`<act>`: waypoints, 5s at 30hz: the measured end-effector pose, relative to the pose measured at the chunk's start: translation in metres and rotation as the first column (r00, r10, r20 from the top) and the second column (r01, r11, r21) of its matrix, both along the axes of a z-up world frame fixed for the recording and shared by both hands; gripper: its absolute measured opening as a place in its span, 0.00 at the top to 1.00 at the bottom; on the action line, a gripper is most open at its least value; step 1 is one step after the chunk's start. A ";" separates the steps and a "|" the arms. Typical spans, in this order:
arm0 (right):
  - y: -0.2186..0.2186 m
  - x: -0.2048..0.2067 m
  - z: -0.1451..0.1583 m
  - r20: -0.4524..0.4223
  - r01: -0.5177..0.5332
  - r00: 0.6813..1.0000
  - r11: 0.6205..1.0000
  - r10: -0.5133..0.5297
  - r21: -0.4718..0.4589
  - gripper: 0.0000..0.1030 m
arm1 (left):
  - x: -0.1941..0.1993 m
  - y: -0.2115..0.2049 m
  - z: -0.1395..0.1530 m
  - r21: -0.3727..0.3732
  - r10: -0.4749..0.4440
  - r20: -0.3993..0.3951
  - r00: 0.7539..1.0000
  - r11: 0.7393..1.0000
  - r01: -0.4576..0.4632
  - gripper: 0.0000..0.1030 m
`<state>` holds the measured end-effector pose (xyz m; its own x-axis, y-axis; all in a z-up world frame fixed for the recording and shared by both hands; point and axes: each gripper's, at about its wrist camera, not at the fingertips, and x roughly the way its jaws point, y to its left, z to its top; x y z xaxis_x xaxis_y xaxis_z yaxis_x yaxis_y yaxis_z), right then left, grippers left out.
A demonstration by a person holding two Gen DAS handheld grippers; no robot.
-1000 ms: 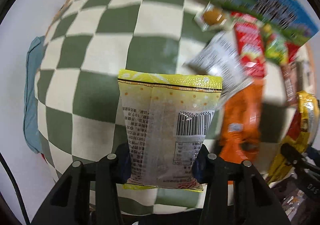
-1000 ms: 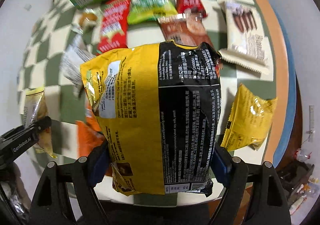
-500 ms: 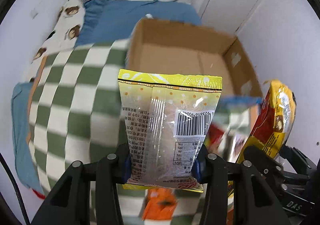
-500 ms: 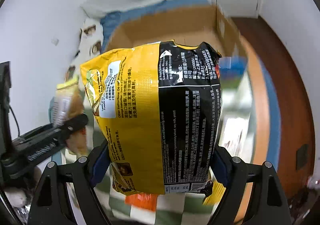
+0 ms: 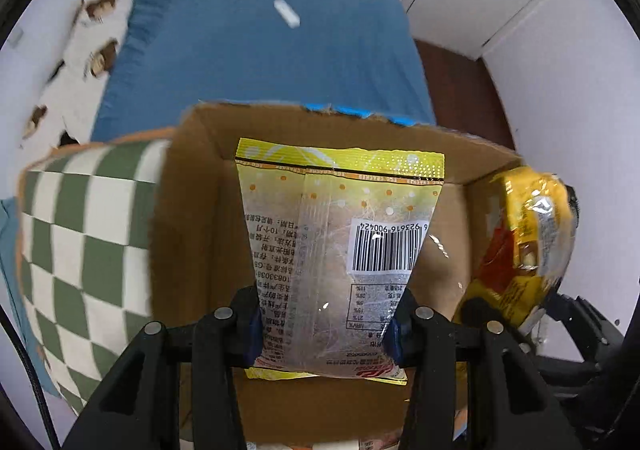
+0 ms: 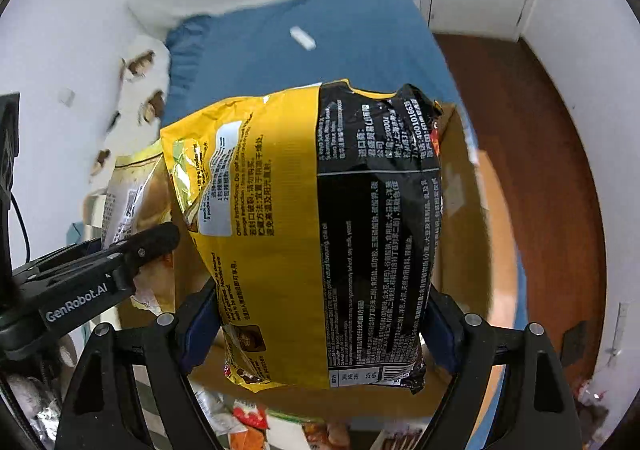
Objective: Organize snacks
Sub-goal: 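Carry both bags into the cardboard box and open both tools, then move both tools back to the snacks on the bed, then grasp the orange packet with left tool while right tool grasps the Franzzi cookie pack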
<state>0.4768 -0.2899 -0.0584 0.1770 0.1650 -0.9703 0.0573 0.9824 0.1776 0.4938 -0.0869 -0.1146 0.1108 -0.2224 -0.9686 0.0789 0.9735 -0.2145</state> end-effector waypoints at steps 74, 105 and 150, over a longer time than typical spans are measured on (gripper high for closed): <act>-0.019 -0.310 -0.001 0.029 0.125 0.991 0.988 -0.128 0.090 0.04 | -0.298 0.053 -0.029 0.127 0.095 -0.001 0.996 0.987 -0.094 0.08; -0.082 -0.319 -0.092 -0.061 0.340 0.939 0.939 -0.337 0.055 0.09 | -0.326 -0.024 -0.144 0.200 -0.025 -0.114 0.993 0.979 0.048 0.53; -0.017 -0.308 -0.088 -0.086 0.079 0.994 0.993 -0.072 0.084 0.43 | -0.318 0.004 -0.147 0.113 0.079 -0.135 0.988 0.992 -0.064 0.51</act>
